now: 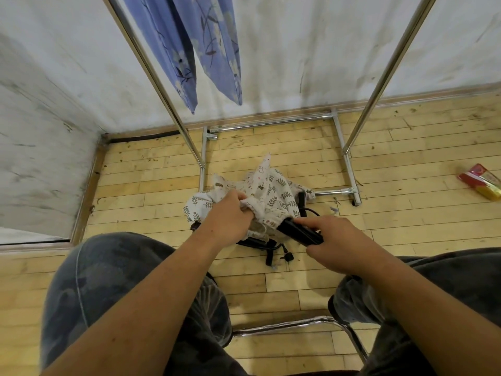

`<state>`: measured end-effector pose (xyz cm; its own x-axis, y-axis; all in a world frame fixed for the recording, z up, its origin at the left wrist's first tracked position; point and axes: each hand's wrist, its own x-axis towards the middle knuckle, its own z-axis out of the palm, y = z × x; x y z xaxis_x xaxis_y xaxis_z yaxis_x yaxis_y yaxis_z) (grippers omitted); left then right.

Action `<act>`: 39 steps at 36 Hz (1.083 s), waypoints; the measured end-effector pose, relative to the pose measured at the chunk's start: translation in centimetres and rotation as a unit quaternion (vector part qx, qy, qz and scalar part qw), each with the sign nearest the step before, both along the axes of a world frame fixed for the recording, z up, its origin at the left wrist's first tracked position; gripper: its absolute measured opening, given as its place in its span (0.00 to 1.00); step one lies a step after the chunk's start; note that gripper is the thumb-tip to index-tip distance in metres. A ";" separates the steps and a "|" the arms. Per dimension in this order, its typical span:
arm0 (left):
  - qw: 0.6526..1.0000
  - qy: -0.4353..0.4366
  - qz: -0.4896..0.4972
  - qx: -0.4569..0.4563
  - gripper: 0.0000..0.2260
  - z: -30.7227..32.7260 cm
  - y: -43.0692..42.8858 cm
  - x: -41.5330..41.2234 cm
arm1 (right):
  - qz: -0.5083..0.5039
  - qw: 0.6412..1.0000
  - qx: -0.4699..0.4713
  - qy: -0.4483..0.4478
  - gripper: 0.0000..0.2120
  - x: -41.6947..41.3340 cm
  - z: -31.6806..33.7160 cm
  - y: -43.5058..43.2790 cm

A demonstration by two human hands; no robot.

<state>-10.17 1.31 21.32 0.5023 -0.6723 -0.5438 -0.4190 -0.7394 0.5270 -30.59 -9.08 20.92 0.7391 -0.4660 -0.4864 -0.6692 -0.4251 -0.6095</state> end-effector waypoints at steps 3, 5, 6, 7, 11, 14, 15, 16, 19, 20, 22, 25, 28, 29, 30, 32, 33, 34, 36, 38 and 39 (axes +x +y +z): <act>0.999 0.027 -0.020 0.020 0.17 0.4 0.0 -0.3 | 0.003 1.000 0.004 0.011 0.31 0.0 -0.1 0.0; 0.998 0.042 -0.031 0.027 0.16 0.4 0.0 -0.3 | 0.003 1.000 0.012 0.021 0.31 -0.1 -0.3 0.1; 0.998 0.054 -0.034 0.027 0.16 0.4 0.1 -0.3 | 0.006 1.000 0.015 0.024 0.32 -0.1 -0.4 0.2; 0.997 0.070 -0.036 0.025 0.15 0.5 0.1 -0.5 | 0.012 0.999 0.016 0.026 0.31 -0.1 -0.4 0.3; 0.993 0.116 -0.031 0.004 0.17 0.6 0.1 -0.6 | 0.009 0.999 0.017 0.028 0.31 -0.1 -0.6 0.3; 0.994 0.099 -0.027 -0.029 0.13 0.7 -0.1 -0.7 | -0.024 0.999 0.035 0.025 0.45 -0.2 -1.0 0.1; 0.996 0.081 -0.027 -0.036 0.14 0.5 -0.1 -0.5 | -0.023 0.999 0.037 0.022 0.47 -0.2 -1.0 0.1; 0.997 0.064 -0.029 -0.038 0.15 0.3 0.0 -0.4 | -0.021 0.999 0.038 0.019 0.47 -0.2 -1.0 0.1; 0.998 0.037 -0.041 -0.028 0.23 -0.2 0.3 0.0 | -0.021 0.999 0.038 0.015 0.37 -0.1 -0.5 0.0; 0.998 0.023 -0.049 -0.024 0.25 -0.4 0.4 0.1 | -0.025 0.999 0.039 0.014 0.34 -0.1 -0.6 0.0; 0.998 -0.026 -0.063 -0.007 0.27 -0.8 0.5 0.3 | -0.034 0.999 0.039 0.012 0.33 -0.2 -0.8 -0.1; 0.995 -0.082 -0.059 0.022 0.16 -1.5 0.6 1.0 | -0.046 0.998 0.040 0.004 0.33 -0.2 -0.8 -0.2; 0.990 -0.122 -0.056 0.035 0.05 -1.9 0.6 1.6 | -0.055 0.997 0.050 -0.002 0.34 -0.2 -0.9 -0.3; 0.990 -0.127 -0.055 0.039 0.05 -1.9 0.6 1.7 | -0.058 0.996 0.060 -0.003 0.34 -0.2 -0.9 -0.3; 0.989 -0.130 -0.057 0.043 0.05 -2.1 0.7 1.8 | -0.063 0.995 0.073 -0.005 0.33 -0.1 -0.9 -0.3; 0.989 -0.119 -0.066 0.056 0.09 -2.4 0.9 1.8 | -0.078 0.992 0.096 -0.009 0.33 0.0 -1.0 -0.3; 0.990 -0.108 -0.071 0.057 0.13 -2.5 1.1 1.7 | -0.086 0.991 0.104 -0.011 0.33 0.1 -1.1 -0.3; 0.991 -0.100 -0.076 0.050 0.17 -2.5 1.1 1.7 | -0.093 0.989 0.112 -0.013 0.34 0.1 -1.2 -0.3; 0.992 -0.089 -0.090 0.031 0.18 -2.1 1.1 1.4 | -0.101 0.987 0.121 -0.015 0.34 0.1 -1.3 -0.3; 0.993 -0.061 -0.104 0.014 0.14 -1.4 0.9 1.0 | -0.102 0.987 0.124 -0.016 0.35 0.1 -1.2 -0.3; 0.993 -0.043 -0.114 0.006 0.13 -1.1 0.7 0.7 | -0.100 0.987 0.123 -0.015 0.35 0.1 -1.2 -0.3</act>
<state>-9.42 2.02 20.21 0.3829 -0.7678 -0.5137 -0.6193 -0.6259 0.4740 -30.52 -9.36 19.72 0.6609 -0.4740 -0.5819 -0.7040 -0.1229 -0.6995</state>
